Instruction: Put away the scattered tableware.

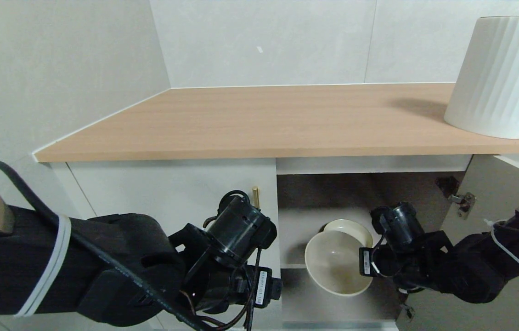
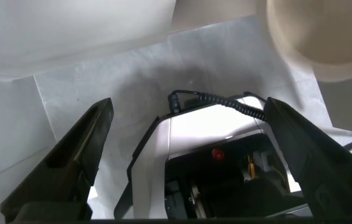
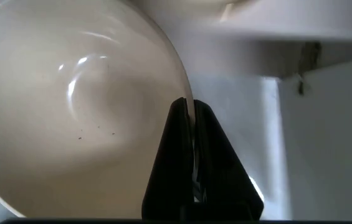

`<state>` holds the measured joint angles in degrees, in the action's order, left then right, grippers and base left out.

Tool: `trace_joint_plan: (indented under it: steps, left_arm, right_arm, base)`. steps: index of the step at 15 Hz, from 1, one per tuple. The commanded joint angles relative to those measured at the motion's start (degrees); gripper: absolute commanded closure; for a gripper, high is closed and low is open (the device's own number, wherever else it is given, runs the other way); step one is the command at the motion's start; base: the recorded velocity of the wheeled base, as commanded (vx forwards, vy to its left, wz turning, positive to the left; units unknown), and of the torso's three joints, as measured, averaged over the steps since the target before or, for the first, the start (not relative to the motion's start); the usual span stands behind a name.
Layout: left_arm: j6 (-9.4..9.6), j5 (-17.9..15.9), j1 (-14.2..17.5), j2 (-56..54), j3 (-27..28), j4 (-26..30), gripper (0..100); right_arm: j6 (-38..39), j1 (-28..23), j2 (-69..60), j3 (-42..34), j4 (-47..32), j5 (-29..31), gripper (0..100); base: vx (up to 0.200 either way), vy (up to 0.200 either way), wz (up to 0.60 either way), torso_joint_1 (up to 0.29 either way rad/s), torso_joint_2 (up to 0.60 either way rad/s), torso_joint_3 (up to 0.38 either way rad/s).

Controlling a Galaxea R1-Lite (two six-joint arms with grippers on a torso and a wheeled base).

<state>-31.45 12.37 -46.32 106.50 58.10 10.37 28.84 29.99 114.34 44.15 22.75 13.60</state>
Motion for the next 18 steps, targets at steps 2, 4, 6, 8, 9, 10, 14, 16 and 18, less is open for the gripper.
trace_joint_plan:
  steps: [2, 4, 6, 8, 9, 10, 14, 16, 18]
  left_arm:
    - [-0.01, 0.02, 0.01, -0.06, 0.00, 0.00, 0]
    - [-0.01, 0.02, 0.01, -0.06, 0.00, 0.00, 0]
    - [-0.01, 0.02, 0.01, -0.06, 0.00, 0.00, 0]
    - [-0.01, 0.02, 0.01, -0.06, 0.00, 0.00, 0]
    - [-0.01, 0.02, 0.01, -0.06, 0.00, 0.00, 0]
    - [-0.01, 0.02, 0.01, -0.06, 0.00, 0.00, 0]
    - [-0.01, 0.02, 0.01, 0.03, 0.00, 0.00, 0]
    - [-0.01, 0.02, 0.01, 0.03, 0.00, 0.00, 0]
    - [-0.01, 0.02, 0.01, 0.03, 0.00, 0.00, 0]
  right_arm:
    - [2.27, -2.92, 2.73, 2.08, 3.36, 1.60, 100]
    - [5.61, -3.97, 4.58, 3.92, 5.64, 3.97, 100]
    - [8.16, -4.59, 6.60, 5.68, 6.87, 4.41, 100]
    - [9.74, -5.29, 8.10, 7.35, 6.96, 4.50, 100]
    - [11.06, -5.82, 8.89, 8.58, 6.96, 4.59, 100]
    - [11.76, -6.26, 9.77, 9.63, 6.87, 5.03, 100]
    - [12.73, -8.19, 13.11, 12.89, 6.78, 6.79, 100]
    - [12.82, -8.90, 14.69, 14.03, 6.61, 7.84, 100]
    - [12.73, -8.98, 15.48, 14.38, 6.52, 8.10, 100]
  base:
    - [0.000, 0.000, 0.00, 0.000, 0.00, 0.000]
    - [0.000, 0.000, 0.00, 0.000, 0.00, 0.000]
    - [0.000, 0.000, 0.00, 0.000, 0.00, 0.000]
    - [0.000, 0.000, 0.00, 0.000, 0.00, 0.000]
    - [0.000, 0.000, 0.00, 0.000, 0.00, 0.000]
    - [0.000, 0.000, 0.00, 0.000, 0.00, 0.000]
    - [0.000, 0.000, 0.00, 0.000, 0.00, 0.000]
    - [0.000, 0.000, 0.00, 0.000, 0.00, 0.000]
    - [0.000, 0.000, 0.00, 0.000, 0.00, 0.000]
